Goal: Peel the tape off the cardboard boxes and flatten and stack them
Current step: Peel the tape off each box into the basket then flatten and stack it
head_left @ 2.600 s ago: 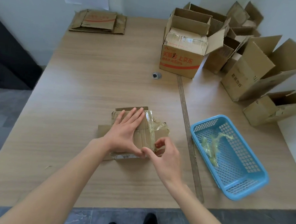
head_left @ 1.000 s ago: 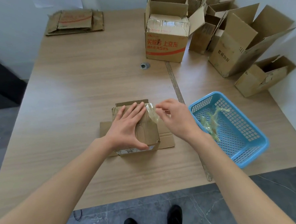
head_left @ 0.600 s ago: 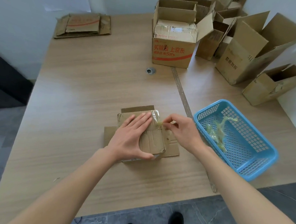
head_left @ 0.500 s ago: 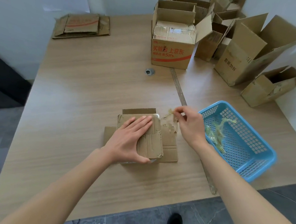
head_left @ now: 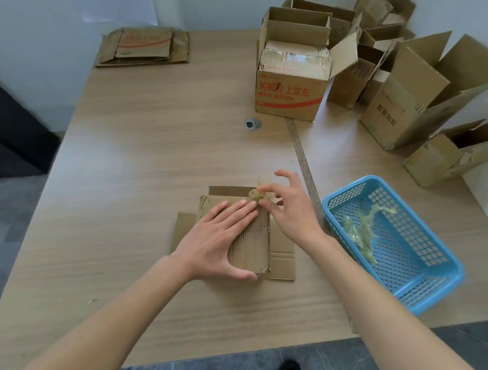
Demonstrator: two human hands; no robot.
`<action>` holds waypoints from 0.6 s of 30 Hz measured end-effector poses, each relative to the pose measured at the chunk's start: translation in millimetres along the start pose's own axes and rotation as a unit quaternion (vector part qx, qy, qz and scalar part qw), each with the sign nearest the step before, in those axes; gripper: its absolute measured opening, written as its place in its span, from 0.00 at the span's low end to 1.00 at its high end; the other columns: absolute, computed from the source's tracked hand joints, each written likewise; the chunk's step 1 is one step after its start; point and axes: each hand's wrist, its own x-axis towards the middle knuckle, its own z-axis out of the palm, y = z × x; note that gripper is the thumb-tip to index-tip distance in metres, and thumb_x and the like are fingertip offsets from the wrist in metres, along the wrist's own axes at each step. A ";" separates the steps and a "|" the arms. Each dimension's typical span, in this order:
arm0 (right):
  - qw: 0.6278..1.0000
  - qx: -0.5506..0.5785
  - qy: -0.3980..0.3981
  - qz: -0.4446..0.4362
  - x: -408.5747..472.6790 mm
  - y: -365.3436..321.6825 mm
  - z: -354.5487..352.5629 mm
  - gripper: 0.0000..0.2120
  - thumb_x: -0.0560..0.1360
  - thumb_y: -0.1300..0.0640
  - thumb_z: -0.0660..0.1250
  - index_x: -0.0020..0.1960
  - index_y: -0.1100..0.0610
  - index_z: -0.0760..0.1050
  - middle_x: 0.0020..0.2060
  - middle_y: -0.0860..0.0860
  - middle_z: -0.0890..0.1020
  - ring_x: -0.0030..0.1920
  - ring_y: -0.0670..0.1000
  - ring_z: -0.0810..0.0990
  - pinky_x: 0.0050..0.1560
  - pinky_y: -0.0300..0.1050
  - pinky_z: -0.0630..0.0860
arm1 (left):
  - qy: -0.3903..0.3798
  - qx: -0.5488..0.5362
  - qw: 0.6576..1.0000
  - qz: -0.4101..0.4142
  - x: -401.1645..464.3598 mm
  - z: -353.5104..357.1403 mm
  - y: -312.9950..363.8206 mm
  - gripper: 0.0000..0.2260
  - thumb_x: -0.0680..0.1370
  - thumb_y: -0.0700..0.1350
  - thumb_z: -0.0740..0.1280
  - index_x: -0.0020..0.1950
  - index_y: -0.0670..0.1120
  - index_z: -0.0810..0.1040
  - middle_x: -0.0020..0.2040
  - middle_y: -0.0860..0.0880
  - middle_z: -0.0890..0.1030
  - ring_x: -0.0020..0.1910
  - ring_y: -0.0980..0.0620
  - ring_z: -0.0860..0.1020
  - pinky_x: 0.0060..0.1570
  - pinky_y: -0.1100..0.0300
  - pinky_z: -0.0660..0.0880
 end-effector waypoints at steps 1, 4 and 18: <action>1.000 0.000 0.007 0.006 3.0 -1.2 -1.3 0.11 0.76 0.55 0.75 0.58 0.51 0.84 0.64 0.48 0.75 0.53 0.48 0.79 0.57 0.48 0.76 | 0.001 0.000 1.000 -0.001 -0.1 0.2 0.2 0.55 0.68 0.80 0.61 0.84 0.47 0.54 0.84 0.53 0.50 0.82 0.56 0.45 0.81 0.49 0.49; 0.999 -0.031 0.016 0.003 8.9 -1.0 -5.6 0.05 0.77 0.56 0.73 0.52 0.54 0.86 0.48 0.48 0.84 0.44 0.47 0.79 0.53 0.47 0.77 | -0.002 -0.003 1.000 0.000 -1.3 1.3 1.1 0.55 0.68 0.80 0.61 0.84 0.48 0.54 0.84 0.55 0.50 0.82 0.57 0.45 0.81 0.49 0.49; 0.982 -0.112 0.150 0.017 -48.9 76.2 -133.5 0.03 0.75 0.59 0.76 0.48 0.55 0.86 0.47 0.49 0.78 0.37 0.41 0.79 0.46 0.37 0.74 | 0.013 -0.011 0.999 -0.035 10.7 5.3 8.6 0.55 0.67 0.81 0.59 0.84 0.49 0.54 0.84 0.56 0.51 0.82 0.59 0.45 0.81 0.51 0.46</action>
